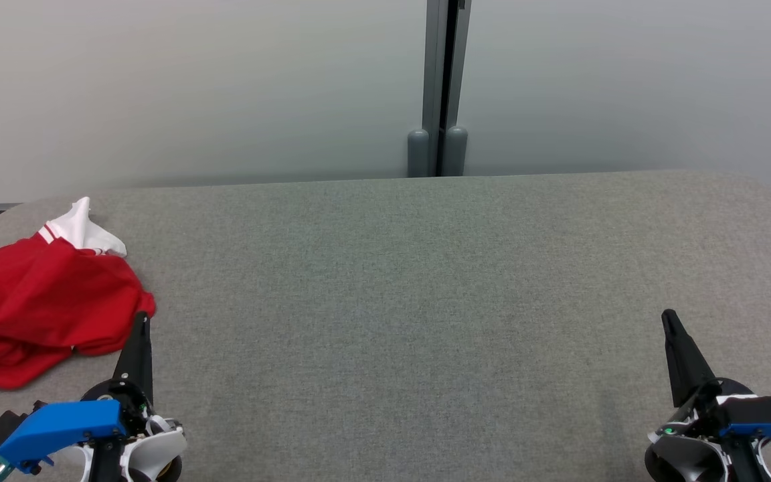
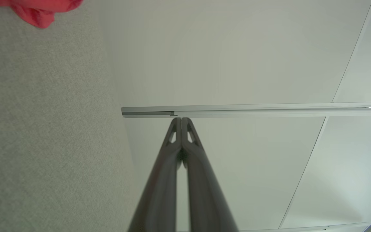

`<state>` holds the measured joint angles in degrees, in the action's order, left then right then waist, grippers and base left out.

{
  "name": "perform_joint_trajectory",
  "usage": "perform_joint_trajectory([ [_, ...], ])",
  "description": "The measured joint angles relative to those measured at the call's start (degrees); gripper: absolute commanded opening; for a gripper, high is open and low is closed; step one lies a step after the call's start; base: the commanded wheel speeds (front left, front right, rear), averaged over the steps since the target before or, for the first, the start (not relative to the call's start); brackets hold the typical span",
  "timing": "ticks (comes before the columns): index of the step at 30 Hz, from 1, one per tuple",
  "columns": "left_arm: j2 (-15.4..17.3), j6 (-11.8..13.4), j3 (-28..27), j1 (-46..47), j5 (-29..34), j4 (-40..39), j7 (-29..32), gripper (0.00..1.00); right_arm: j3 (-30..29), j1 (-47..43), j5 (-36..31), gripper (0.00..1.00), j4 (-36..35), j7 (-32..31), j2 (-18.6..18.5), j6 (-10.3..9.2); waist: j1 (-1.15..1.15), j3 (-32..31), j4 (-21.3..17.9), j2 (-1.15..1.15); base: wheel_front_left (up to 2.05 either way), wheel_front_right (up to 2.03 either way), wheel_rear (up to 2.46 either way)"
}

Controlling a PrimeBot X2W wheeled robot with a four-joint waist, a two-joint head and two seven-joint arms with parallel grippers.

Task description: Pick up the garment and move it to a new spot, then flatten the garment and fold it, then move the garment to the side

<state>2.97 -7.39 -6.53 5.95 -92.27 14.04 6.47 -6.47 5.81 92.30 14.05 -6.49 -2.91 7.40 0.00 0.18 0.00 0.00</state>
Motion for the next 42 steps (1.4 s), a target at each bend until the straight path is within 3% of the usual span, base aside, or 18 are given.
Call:
perform_joint_trajectory([
  [3,0.0,0.0,0.0,0.0,0.0,0.0,0.0,0.0,0.0,0.0,0.0,0.0,0.0,0.0,0.0,0.0,0.0,0.0,0.0,0.0,0.0,0.0,0.0],
  [4,0.0,0.0,0.0,0.0,0.0,0.0,0.0,1.0,0.0,0.0,0.0,1.0,0.0,0.0,0.0,0.0,0.0,0.0,0.0,0.0,0.0,0.0,0.0],
  [11,-0.35,0.03,0.08,-2.56,0.38,2.57,-1.02,1.0,0.34,-2.11,-0.21,1.0,1.88,0.19,0.56,-0.34,0.0,0.04,0.0,0.0,0.0,0.0,0.0],
  [21,-0.38,0.03,0.1,-2.27,8.87,2.65,-3.74,1.0,2.96,-1.63,-5.45,1.0,1.72,3.71,-1.36,-0.34,0.0,0.12,-0.03,0.0,0.0,0.0,0.0],
  [42,-0.36,0.34,2.26,-2.02,33.96,4.83,-8.69,1.0,4.01,-0.18,-29.28,1.0,1.91,8.68,-2.04,-0.33,0.0,0.08,-0.22,0.0,0.0,0.0,0.0],
])
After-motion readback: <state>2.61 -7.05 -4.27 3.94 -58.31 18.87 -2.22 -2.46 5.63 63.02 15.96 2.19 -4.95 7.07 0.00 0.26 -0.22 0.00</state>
